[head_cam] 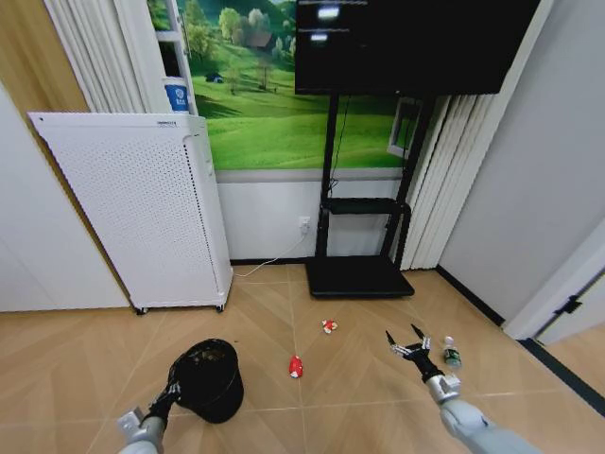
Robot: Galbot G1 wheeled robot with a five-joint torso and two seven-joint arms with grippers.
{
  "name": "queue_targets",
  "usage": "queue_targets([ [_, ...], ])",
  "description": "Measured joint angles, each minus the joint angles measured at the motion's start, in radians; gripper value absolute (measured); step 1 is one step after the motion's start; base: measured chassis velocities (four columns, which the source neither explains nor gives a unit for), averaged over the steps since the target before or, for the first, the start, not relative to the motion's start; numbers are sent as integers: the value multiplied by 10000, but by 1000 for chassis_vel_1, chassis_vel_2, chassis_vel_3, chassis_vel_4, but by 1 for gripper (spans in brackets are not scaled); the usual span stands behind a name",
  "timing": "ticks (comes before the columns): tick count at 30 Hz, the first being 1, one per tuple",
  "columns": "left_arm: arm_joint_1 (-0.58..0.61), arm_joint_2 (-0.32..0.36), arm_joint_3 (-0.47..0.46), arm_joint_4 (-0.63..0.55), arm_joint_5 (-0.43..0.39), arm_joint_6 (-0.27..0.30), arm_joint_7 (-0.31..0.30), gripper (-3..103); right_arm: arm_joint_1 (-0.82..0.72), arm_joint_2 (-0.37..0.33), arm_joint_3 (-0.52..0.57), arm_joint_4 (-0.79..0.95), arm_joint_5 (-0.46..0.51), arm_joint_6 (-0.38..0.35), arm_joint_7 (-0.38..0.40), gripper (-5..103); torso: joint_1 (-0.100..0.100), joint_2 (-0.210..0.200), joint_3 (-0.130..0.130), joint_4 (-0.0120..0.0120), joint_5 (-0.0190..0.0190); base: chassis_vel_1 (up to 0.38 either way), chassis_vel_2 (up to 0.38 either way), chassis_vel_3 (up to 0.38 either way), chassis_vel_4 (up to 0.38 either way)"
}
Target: Pick up the trash bin and place the garbage on the floor into it.
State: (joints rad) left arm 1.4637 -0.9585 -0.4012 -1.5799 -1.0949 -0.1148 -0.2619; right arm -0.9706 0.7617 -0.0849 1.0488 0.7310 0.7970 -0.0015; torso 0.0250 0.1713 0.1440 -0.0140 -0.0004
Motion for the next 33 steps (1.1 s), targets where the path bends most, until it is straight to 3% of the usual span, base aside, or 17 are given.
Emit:
queue_targets([
  [12, 2, -20, -69, -26, 52, -212, 123, 7, 123, -31, 34, 293, 159, -2, 171, 100, 0, -1, 0, 0, 0, 0, 0, 0, 0],
  [23, 703, 1204, -1106, -1361, -504, -200, -119, 7, 930, -137, -527, 481, 255, -146, 416, 100, 0, 0, 0, -1, 5, 0, 0, 0, 0],
  [33, 1907, 1356, -2025, -2340, -466, -237, -238, 7, 1975, -245, -1528, 51, 42, -659, 653, 100, 0, 0, 0, 0, 3, 0, 0, 0, 0],
])
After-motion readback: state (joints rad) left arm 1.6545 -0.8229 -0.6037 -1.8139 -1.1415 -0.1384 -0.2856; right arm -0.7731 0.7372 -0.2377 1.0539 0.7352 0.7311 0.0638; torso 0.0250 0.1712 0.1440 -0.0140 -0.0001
